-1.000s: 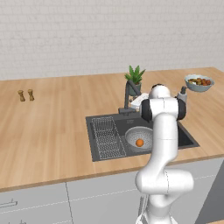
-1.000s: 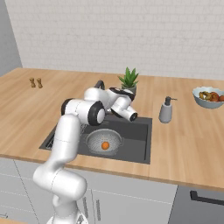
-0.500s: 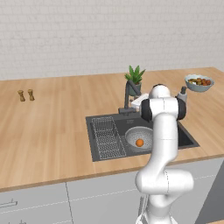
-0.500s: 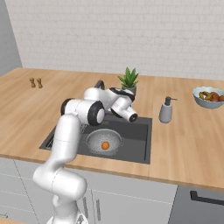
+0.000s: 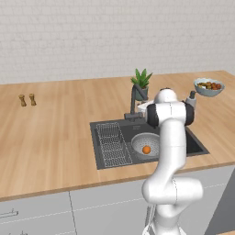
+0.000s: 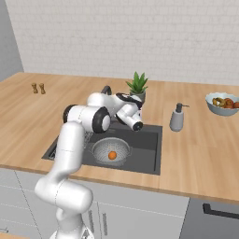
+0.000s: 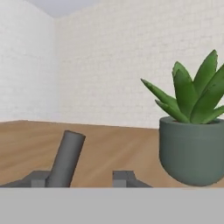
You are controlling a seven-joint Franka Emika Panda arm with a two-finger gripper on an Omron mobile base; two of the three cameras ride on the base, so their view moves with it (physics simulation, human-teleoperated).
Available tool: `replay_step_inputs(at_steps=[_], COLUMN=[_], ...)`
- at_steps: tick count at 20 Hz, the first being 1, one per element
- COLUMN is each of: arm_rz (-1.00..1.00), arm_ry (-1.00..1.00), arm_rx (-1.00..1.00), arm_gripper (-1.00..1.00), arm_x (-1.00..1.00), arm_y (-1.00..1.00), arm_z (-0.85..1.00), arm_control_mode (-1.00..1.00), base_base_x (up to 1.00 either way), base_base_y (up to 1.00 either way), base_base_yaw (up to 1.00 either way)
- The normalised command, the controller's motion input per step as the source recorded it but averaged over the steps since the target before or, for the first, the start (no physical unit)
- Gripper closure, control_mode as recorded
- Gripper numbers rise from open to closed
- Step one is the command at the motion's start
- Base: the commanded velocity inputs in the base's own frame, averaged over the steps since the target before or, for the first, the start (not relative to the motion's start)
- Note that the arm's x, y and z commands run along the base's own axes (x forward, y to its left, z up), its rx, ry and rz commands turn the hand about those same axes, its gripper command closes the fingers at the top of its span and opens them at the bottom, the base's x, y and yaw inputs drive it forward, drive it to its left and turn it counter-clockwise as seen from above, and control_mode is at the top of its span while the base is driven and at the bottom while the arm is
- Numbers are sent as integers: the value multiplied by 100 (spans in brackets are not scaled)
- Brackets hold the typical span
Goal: Put the colander in the sink, put the tangerine in the colander, and turn on the sink faucet and pour water over the colander.
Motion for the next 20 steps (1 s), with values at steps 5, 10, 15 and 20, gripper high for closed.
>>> replay_step_inputs(at_steps=[5,10,15,20], arm_rz=[-9,-4,0,-1], arm_ry=[4,0,0,0], arm_rx=[0,0,0,0], arm_gripper=[100,100,100,100], arm_x=[18,10,6,-3], arm_y=[-73,-76,-76,-55], arm_z=[-19,-24,-22,-11], arm_control_mode=[-100,-100,-100,-100], base_base_x=[0,0,0,0], base_base_y=[0,0,0,0], base_base_yaw=[0,0,0,0])
